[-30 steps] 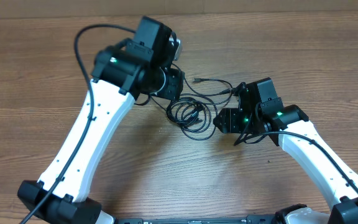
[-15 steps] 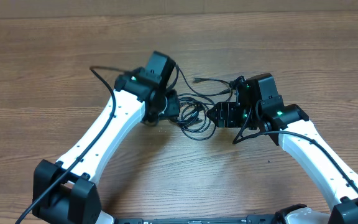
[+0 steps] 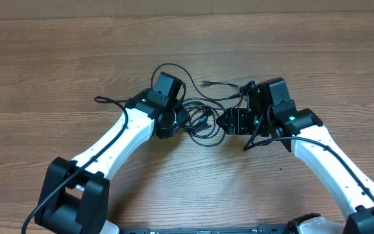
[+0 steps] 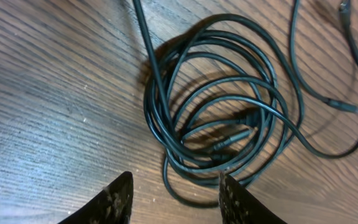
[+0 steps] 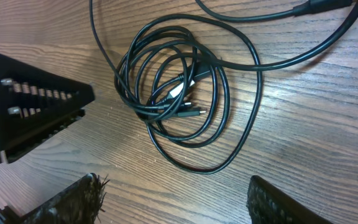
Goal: Untangle cables
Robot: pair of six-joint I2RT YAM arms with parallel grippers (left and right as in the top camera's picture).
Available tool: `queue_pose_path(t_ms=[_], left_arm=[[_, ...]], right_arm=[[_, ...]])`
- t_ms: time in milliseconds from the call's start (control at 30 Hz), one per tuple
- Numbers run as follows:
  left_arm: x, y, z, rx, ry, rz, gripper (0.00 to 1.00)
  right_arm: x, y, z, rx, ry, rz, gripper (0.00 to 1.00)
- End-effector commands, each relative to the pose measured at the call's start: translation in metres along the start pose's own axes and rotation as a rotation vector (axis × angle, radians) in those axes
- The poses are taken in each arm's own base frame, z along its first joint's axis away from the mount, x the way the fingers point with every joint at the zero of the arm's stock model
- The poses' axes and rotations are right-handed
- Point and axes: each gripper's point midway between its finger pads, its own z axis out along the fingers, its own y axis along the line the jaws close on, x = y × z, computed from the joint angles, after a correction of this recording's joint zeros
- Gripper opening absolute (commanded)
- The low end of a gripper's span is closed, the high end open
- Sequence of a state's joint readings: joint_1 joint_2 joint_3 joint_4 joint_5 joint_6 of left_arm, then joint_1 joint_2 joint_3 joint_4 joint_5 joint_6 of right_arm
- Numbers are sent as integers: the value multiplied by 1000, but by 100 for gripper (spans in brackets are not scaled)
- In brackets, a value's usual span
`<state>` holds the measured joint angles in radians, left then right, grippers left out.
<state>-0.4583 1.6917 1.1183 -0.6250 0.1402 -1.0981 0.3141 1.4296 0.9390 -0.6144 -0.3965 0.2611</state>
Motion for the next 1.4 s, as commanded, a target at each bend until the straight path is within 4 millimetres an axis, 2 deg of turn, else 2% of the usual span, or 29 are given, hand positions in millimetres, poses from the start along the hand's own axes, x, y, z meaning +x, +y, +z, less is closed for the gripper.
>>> queue_pose_path(t_ms=[0,200,367,433,567,633,733,867,1067,1133,1167,1200,1367], left_arm=[[3,12,20,-56,13,-37,45],[5,20,42,-90,37,-45,44],[2,18,52,-84,28,-36,43],[1,18,54,-83,26,-35,40],[1,19,54,-88,26,-32,22],[2,21,54,-95,30,-28,18],[7,27,53,-122,42,-28,18],[17,33,52,-157,64,-18,24],[20,33,53,-182,29,17,23],[20,35,53,-192,21,20,15],[20,35,53,-192,22,21,6],[20,34,53,-191,22,21,4],[25,22,50,-144,67,47,4]], right_arm=[[-12,9,-7,-21,-33,-17,73],[-12,9,-7,-21,-32,-17,73],[-12,9,-7,-21,-33,-17,73],[-12,9,-7,-21,-33,-17,73],[-12,9,-7,-21,-32,-17,73],[-12,9,-7,-21,-32,-17,73],[-12,9,-7,-21,-32,-17,73],[-11,9,-7,-19,-28,-15,73],[-11,9,-7,-19,-26,-14,73],[-9,8,-7,-16,-19,-11,73],[-8,8,-7,-15,-16,-9,73],[-7,7,-7,-14,-13,-8,74],[-6,7,-7,-12,-9,-6,75]])
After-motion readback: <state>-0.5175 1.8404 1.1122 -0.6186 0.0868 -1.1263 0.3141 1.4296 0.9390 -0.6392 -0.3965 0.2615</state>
